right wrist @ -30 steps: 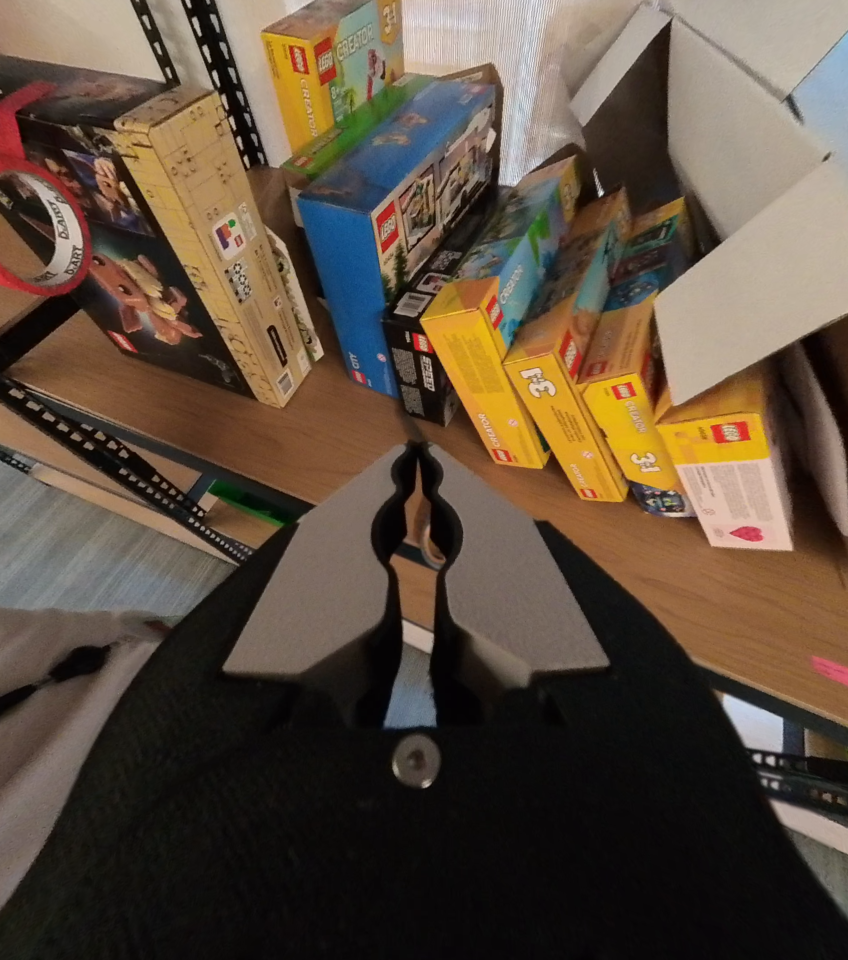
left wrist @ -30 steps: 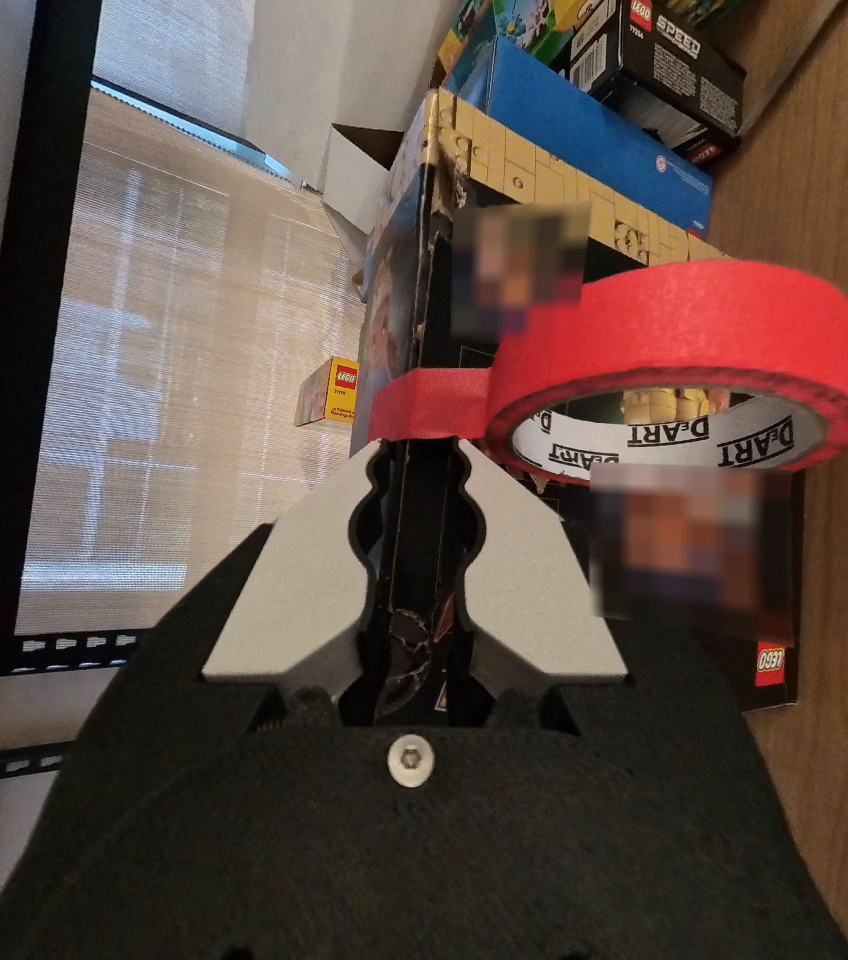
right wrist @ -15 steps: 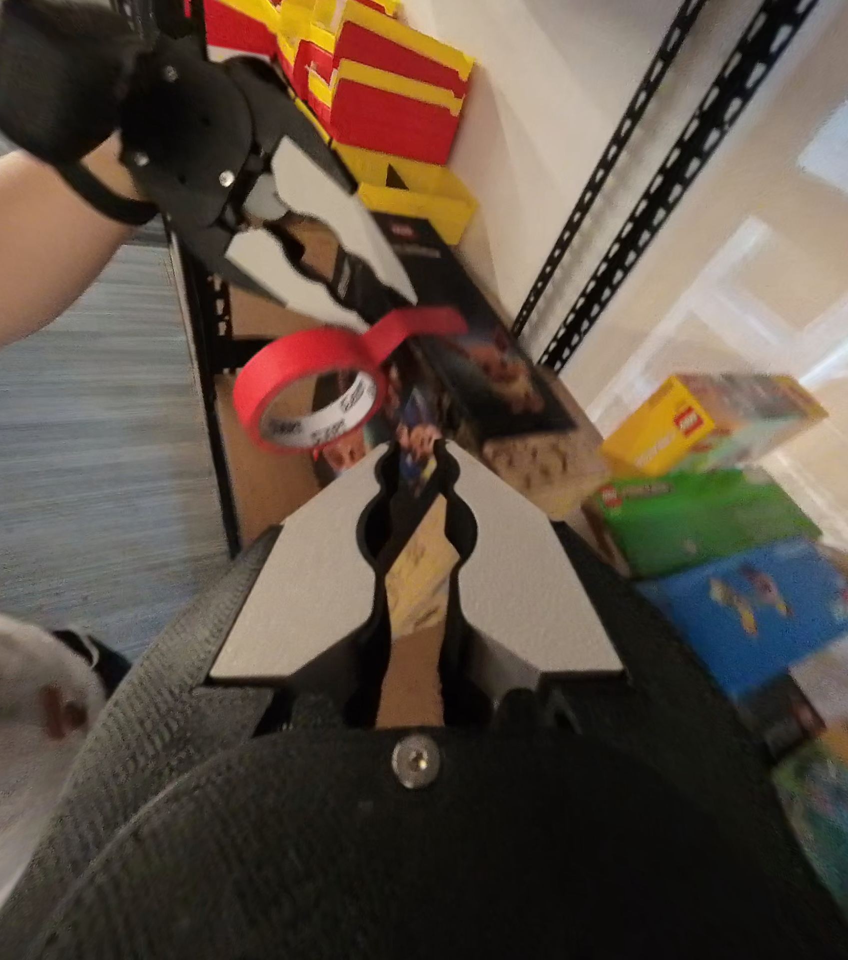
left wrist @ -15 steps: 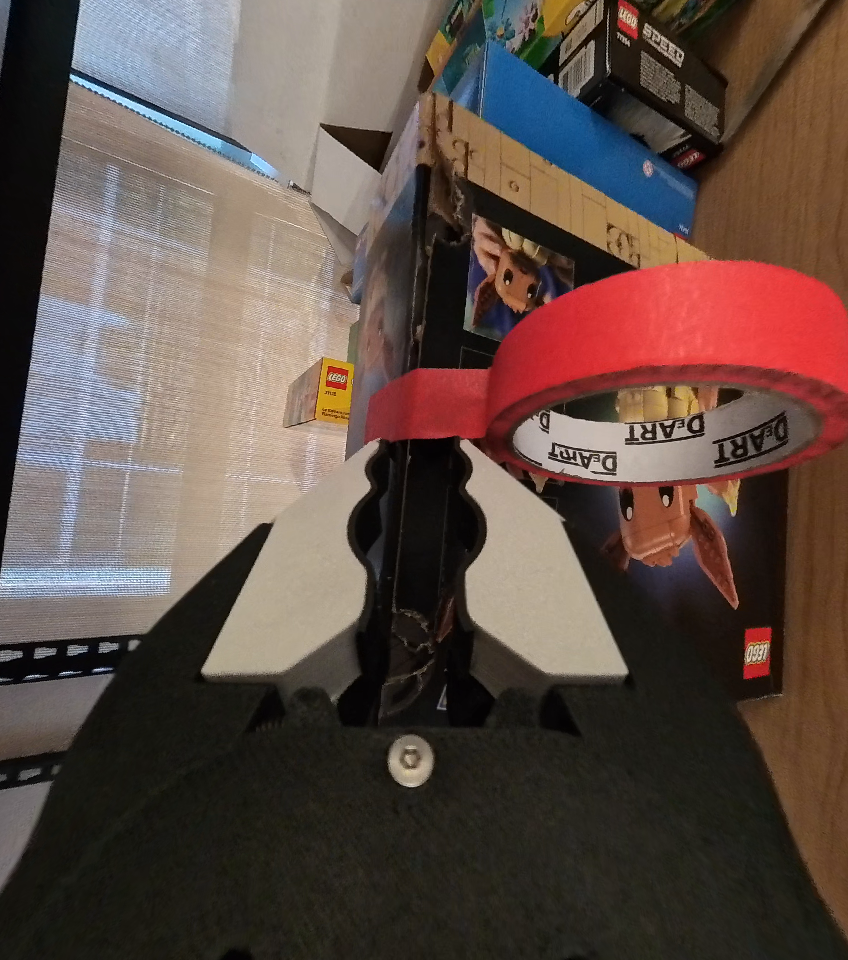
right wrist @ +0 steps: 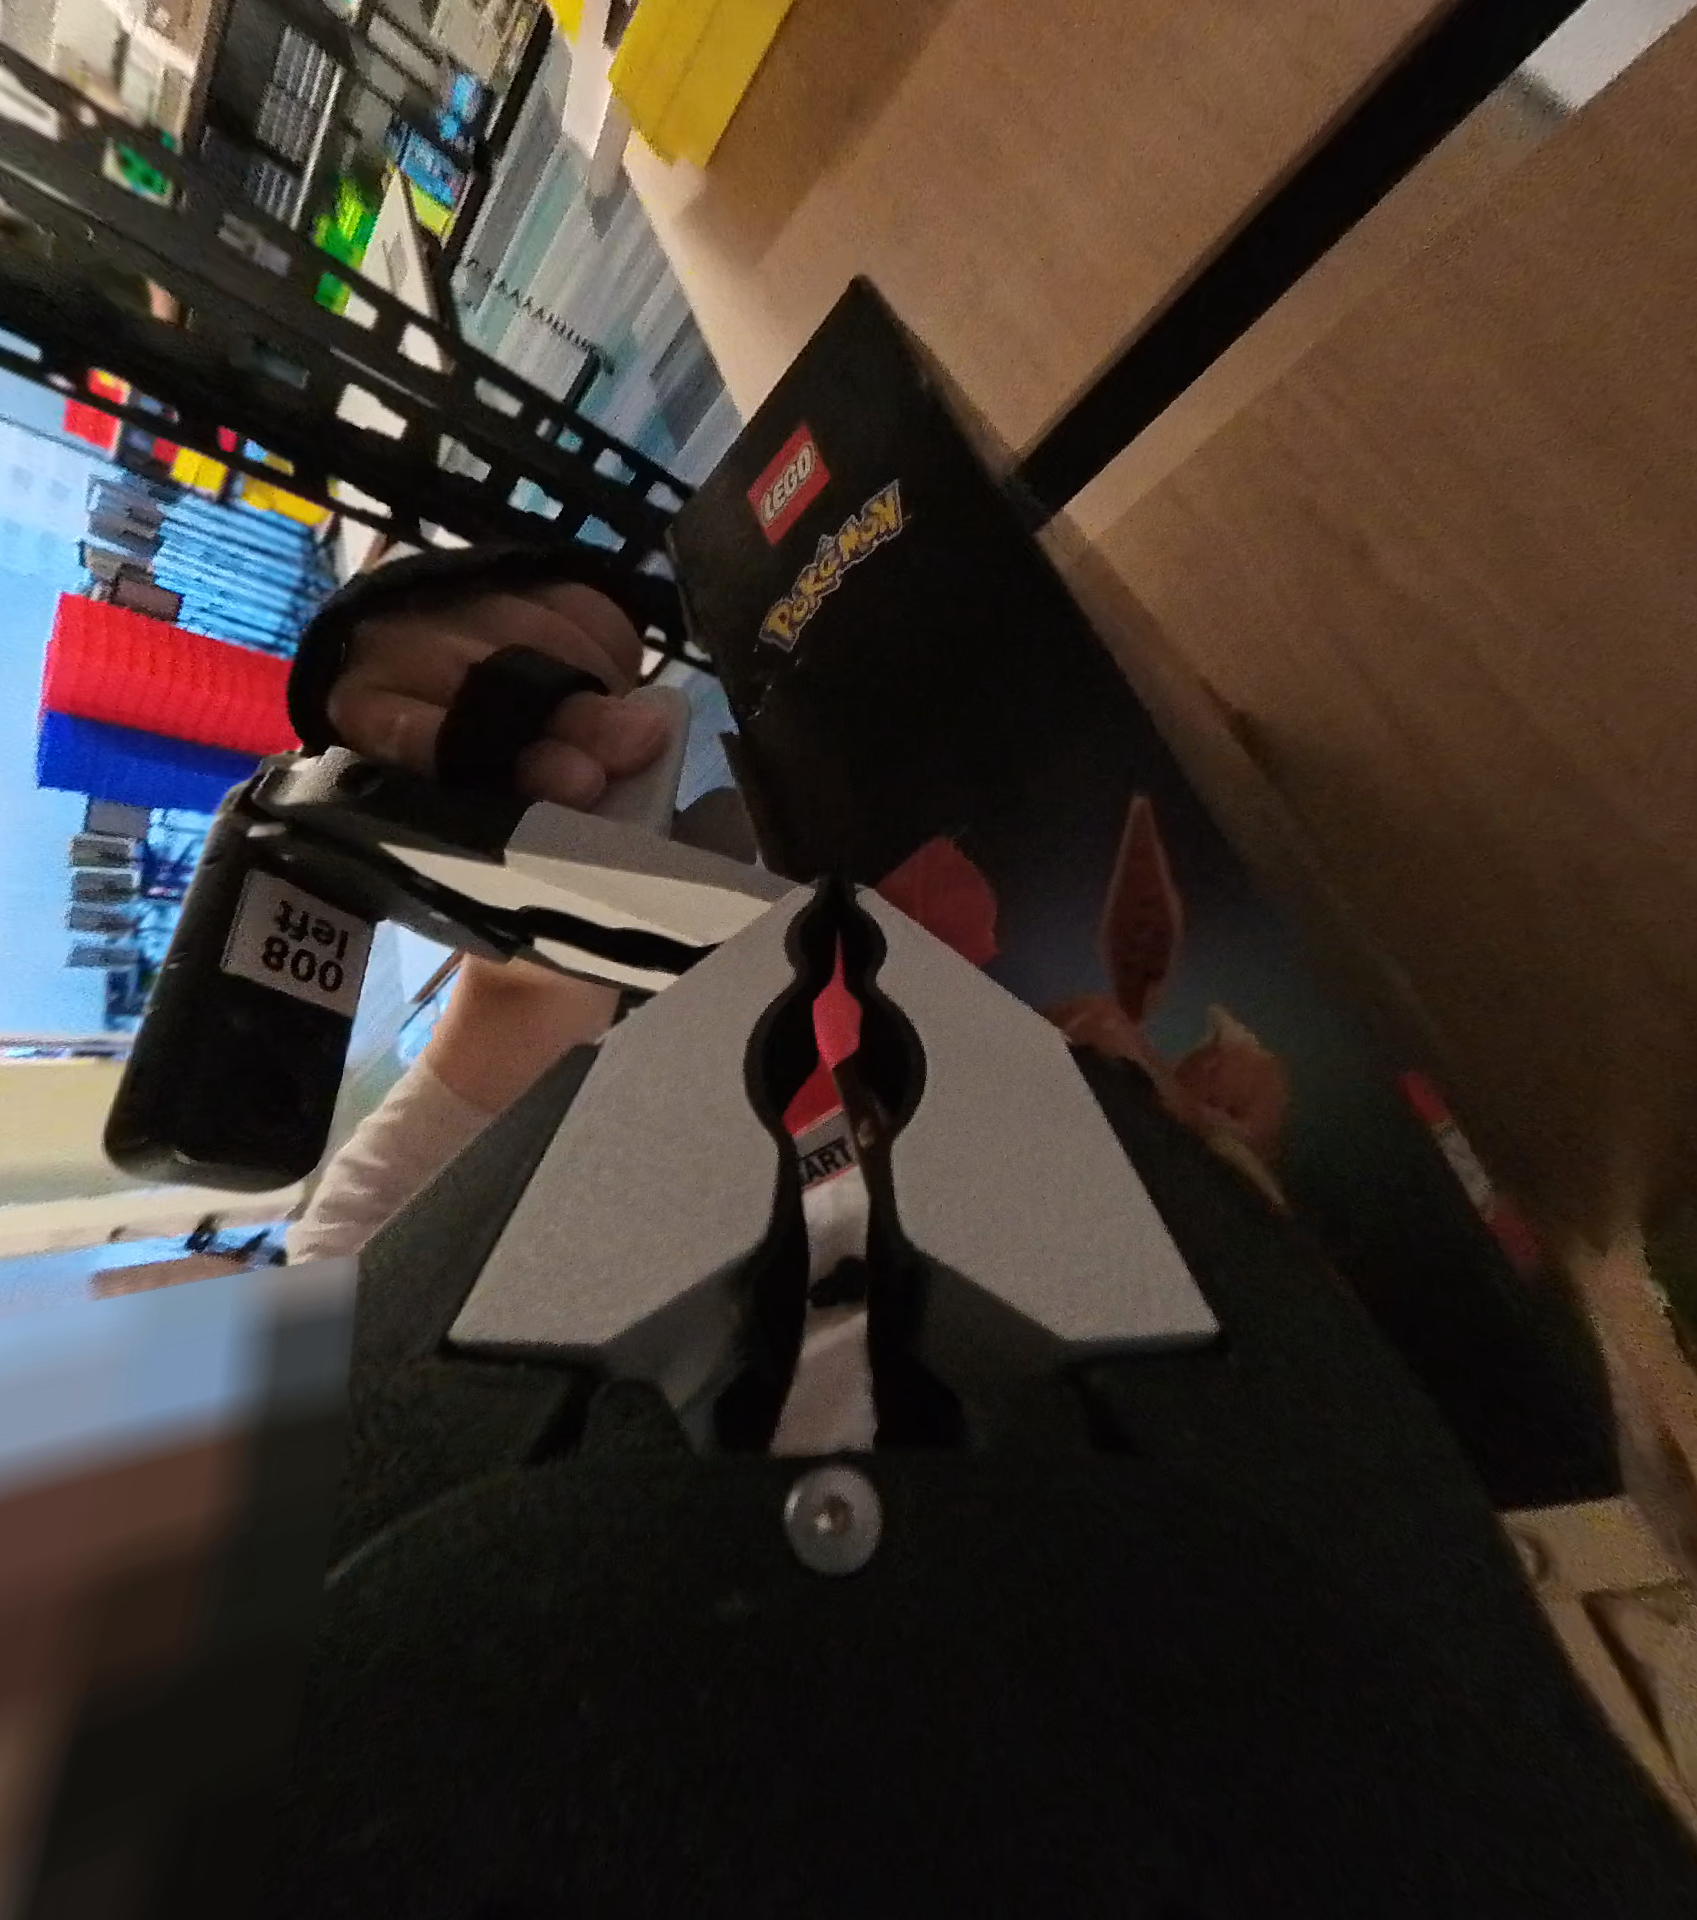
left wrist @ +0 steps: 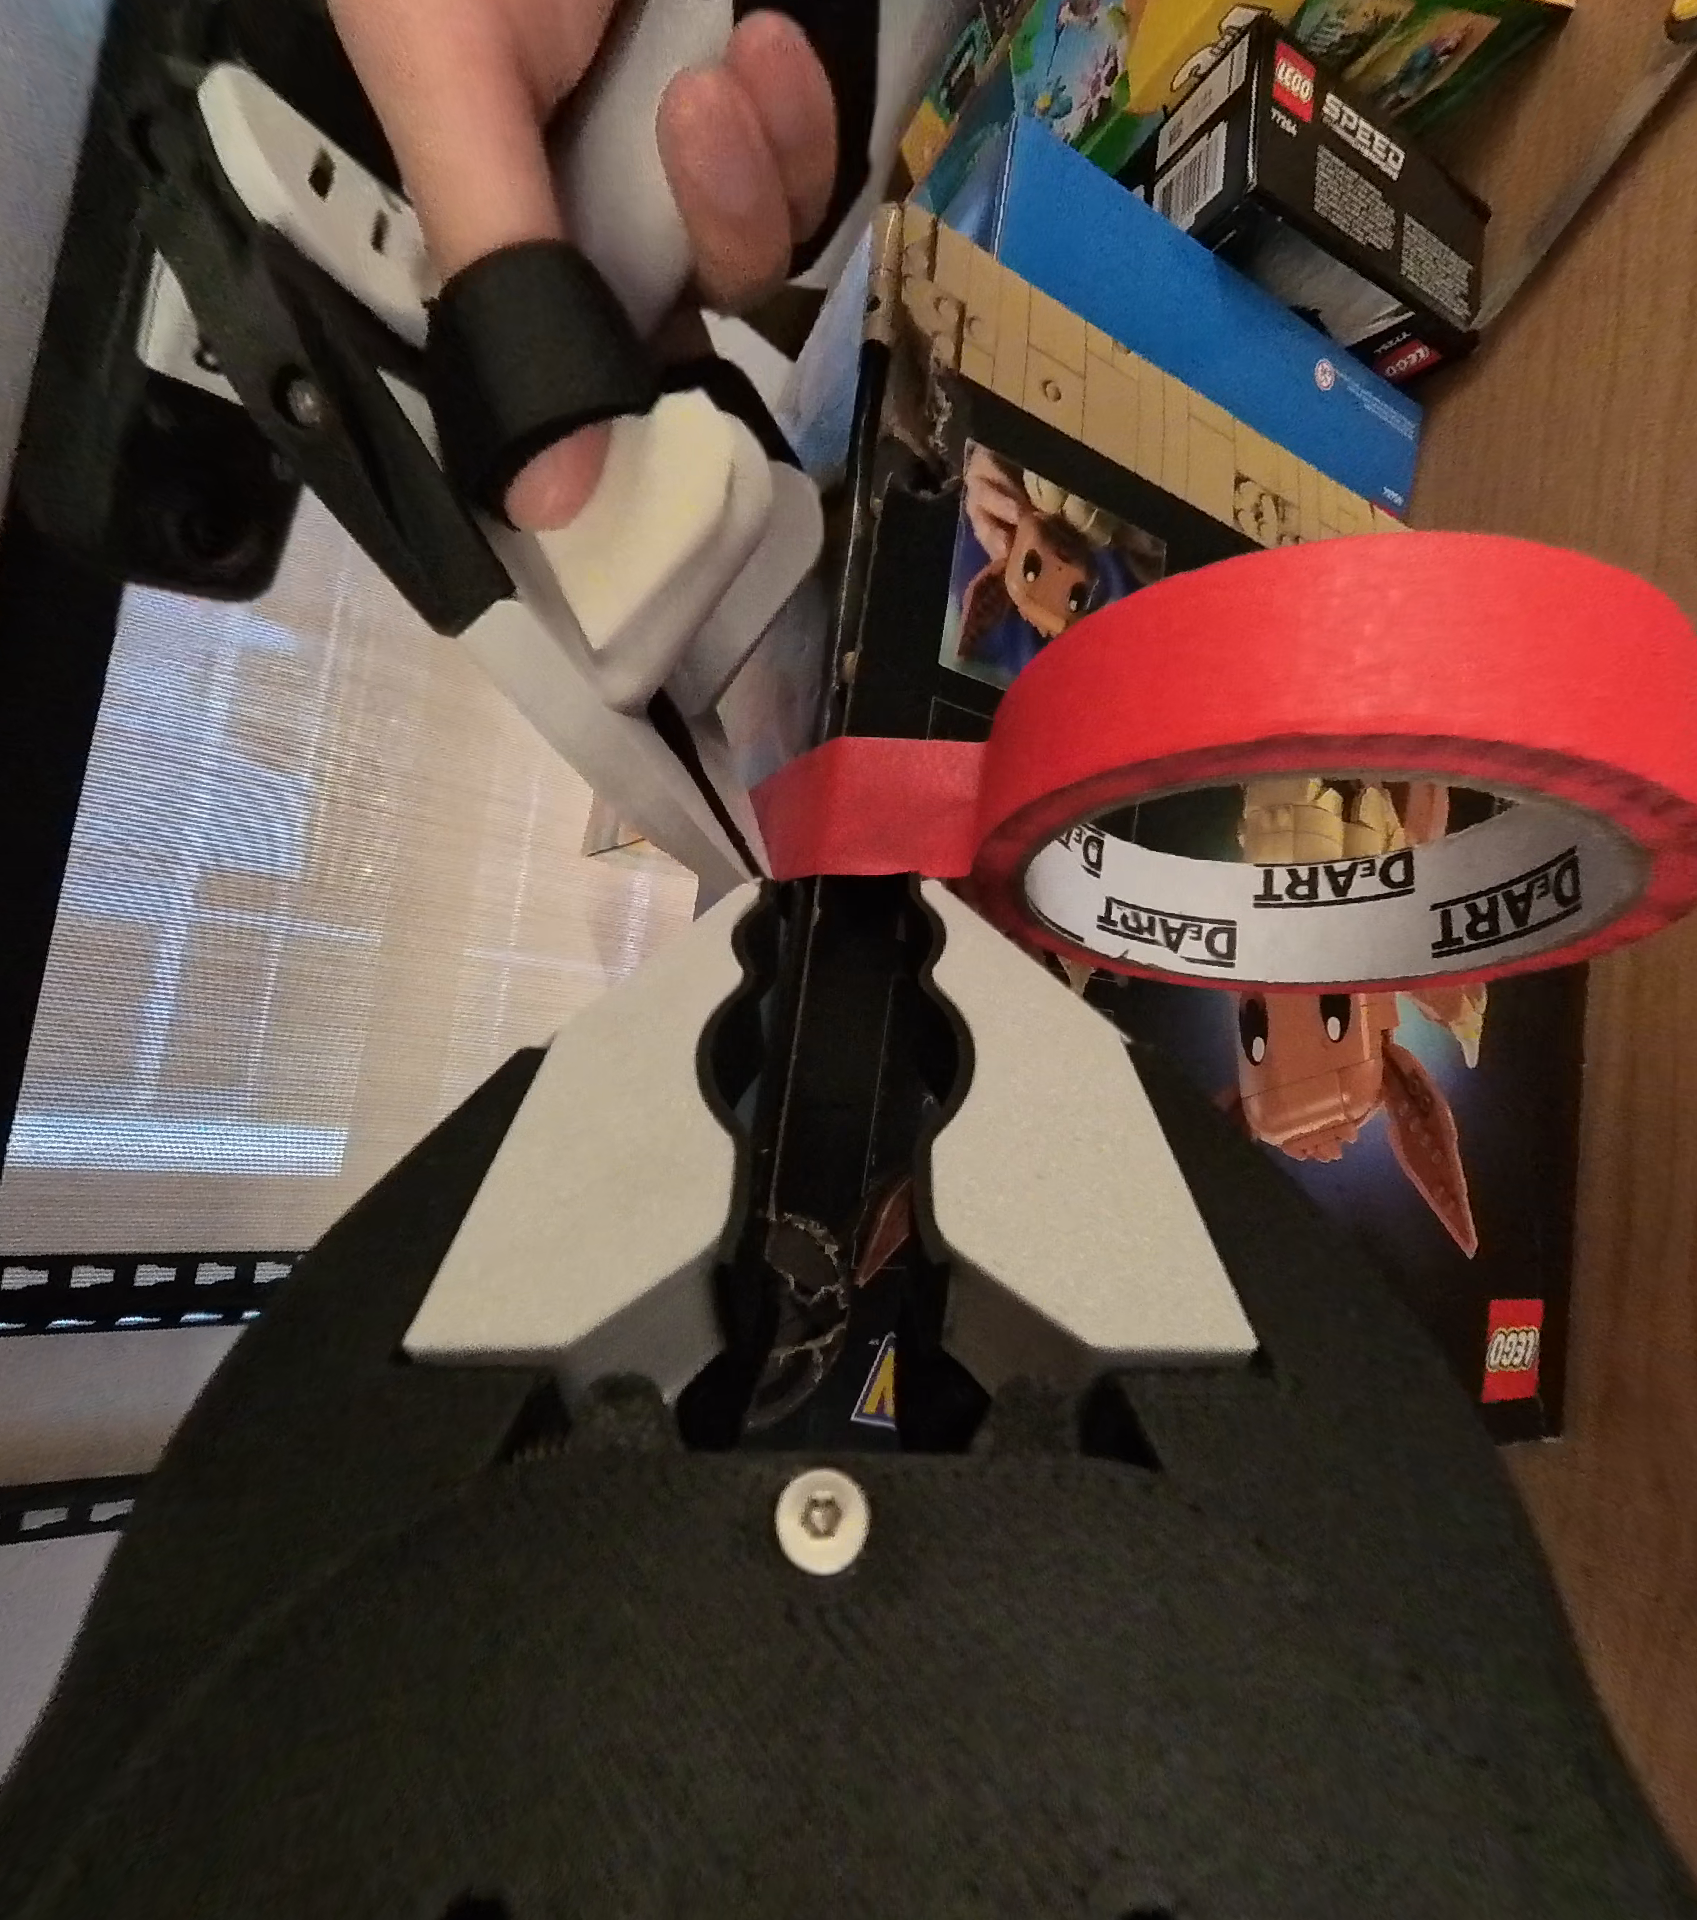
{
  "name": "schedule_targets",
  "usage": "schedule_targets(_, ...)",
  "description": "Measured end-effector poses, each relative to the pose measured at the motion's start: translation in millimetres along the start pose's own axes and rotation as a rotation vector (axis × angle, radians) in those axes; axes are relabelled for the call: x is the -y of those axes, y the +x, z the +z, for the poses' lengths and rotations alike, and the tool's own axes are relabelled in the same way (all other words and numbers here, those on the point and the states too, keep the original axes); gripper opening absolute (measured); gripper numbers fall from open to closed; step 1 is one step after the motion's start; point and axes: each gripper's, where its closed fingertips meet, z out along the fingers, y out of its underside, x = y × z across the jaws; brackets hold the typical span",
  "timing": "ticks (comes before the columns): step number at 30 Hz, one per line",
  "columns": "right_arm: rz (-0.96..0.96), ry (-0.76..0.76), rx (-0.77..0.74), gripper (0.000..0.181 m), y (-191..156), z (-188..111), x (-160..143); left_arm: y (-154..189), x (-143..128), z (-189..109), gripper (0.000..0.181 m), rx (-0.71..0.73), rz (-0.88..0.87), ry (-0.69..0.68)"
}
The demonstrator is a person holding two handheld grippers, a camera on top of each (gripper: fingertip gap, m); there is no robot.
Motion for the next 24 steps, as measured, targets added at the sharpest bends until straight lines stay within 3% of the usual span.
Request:
schedule_targets(6,0.022,-0.01,0.086,0.0,2,-2,-1,-15,-1,-26,0.016,0.109,-0.12,0.011)
schedule_targets(11,-0.004,-0.02,0.06,0.0,1,-1,-2,13,14,-59,0.033,0.181,-0.458,0.134)
schedule_targets(15,-0.012,-0.028,0.063,0.0,1,-1,-2,62,49,-78,0.045,0.168,-0.776,0.468)
schedule_targets(17,-0.011,-0.04,0.068,0.0,1,0,-2,73,44,-71,0.053,0.22,-0.84,0.504)
schedule_targets(21,0.0,-0.059,0.09,0.0,1,0,-2,93,43,-36,0.053,0.165,-0.747,0.505)
schedule_targets(24,0.003,-0.069,0.104,0.0,1,0,-2,93,48,-26,0.027,0.192,-0.54,0.541)
